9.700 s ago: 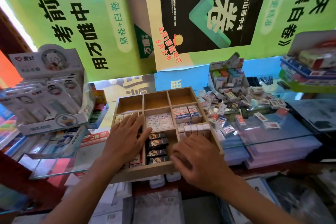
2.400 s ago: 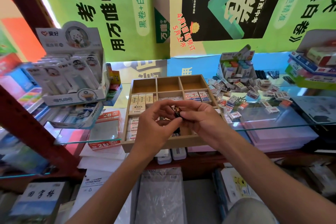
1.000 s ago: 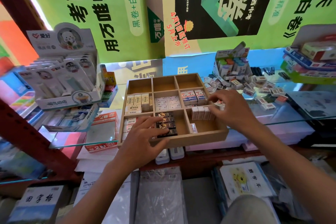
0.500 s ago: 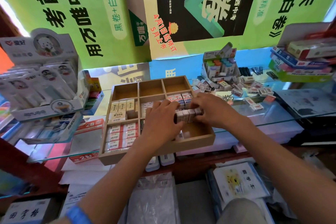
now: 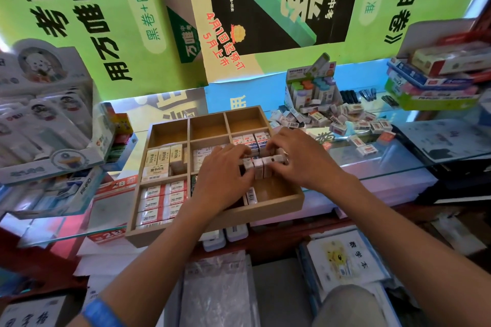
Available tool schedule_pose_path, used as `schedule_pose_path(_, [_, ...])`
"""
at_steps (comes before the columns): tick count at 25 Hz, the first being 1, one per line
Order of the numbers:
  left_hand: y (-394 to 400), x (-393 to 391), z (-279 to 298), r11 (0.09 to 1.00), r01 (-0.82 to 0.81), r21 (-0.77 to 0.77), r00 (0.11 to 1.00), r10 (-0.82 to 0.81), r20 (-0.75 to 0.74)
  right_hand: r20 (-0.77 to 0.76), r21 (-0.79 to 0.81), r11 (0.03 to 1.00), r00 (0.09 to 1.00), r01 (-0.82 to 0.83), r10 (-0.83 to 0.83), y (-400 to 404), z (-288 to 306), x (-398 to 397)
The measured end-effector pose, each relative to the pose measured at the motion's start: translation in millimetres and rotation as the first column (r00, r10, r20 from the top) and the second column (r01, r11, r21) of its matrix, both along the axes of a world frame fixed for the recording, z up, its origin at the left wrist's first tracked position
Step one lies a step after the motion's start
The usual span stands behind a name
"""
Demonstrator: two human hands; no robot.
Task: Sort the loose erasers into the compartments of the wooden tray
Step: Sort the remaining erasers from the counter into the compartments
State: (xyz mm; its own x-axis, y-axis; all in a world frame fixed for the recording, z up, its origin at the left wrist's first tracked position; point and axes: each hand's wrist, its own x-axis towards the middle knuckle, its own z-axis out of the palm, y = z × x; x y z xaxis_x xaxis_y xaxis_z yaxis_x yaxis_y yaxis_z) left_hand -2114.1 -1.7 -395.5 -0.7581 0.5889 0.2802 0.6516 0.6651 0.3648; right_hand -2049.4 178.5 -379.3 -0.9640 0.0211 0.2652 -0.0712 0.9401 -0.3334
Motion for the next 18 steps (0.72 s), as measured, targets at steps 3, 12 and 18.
schedule_pose_path(3, [-12.3, -5.6, 0.2, 0.997, 0.079, -0.013, 0.996, -0.079, -0.044, -0.055, -0.030, 0.999, 0.998, -0.019, 0.018, -14.9, -2.2, 10.5])
schedule_pose_path(12, [-5.0, -2.8, 2.5, 1.000, -0.005, -0.021, 1.000, 0.006, 0.021, 0.056, 0.134, 0.989, 0.996, 0.061, -0.069, -18.3, -8.3, 2.2])
schedule_pose_path(18, [-4.9, 2.0, 5.2, 0.999, 0.030, 0.014, 0.987, -0.032, 0.158, 0.062, 0.246, 0.969, 0.998, -0.016, 0.001, -15.3, -6.5, -1.4])
